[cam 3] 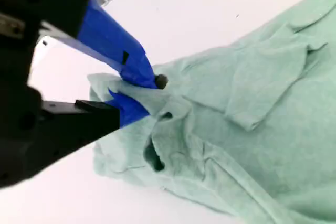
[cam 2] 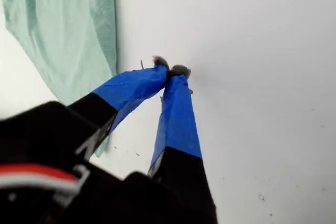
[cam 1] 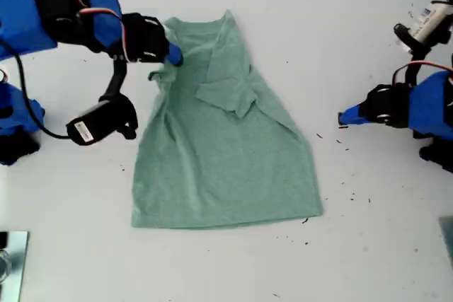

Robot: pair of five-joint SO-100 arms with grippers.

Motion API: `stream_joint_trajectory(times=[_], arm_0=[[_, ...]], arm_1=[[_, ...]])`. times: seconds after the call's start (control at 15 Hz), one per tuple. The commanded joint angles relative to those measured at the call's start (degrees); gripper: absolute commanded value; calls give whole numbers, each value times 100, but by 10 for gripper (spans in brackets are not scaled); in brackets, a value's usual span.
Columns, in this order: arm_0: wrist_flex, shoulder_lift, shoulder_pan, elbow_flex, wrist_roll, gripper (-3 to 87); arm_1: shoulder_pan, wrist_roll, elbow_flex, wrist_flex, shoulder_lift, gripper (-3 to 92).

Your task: Fold t shirt

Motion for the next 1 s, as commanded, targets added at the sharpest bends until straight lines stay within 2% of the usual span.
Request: stream_joint_trajectory(times=[0.0, 0.13, 0.2, 0.27, 0.4, 0.6, 0.67, 0.8, 0.93], arm_0=[[-202, -1679, 721, -1846, 439, -2], [79, -3393, 1090, -3428, 536, -2], [105, -4043, 1090, -4025, 475, 48], [237, -4474, 932, -4403, 352, 189], [826, -3911, 624, -4474, 167, 264], [1767, -1617, 255, -4087, 229, 233], [1661, -589, 105, -3182, 185, 178], [563, 1863, -220, 149, 114, 117], [-220, 3551, -255, 3173, -413, 18]], arm_1=[[-70, 79, 167, -26, 79, 19], [-149, 167, 167, -26, 79, 19], [-176, 211, 176, -44, 79, 19], [-193, 211, 185, -53, 79, 19], [-255, 220, 176, -44, 79, 19], [-316, 229, 185, 0, 79, 19], [-316, 211, 176, 0, 79, 19], [-316, 132, 167, 9, 79, 19], [-299, 26, 158, 35, 79, 19]])
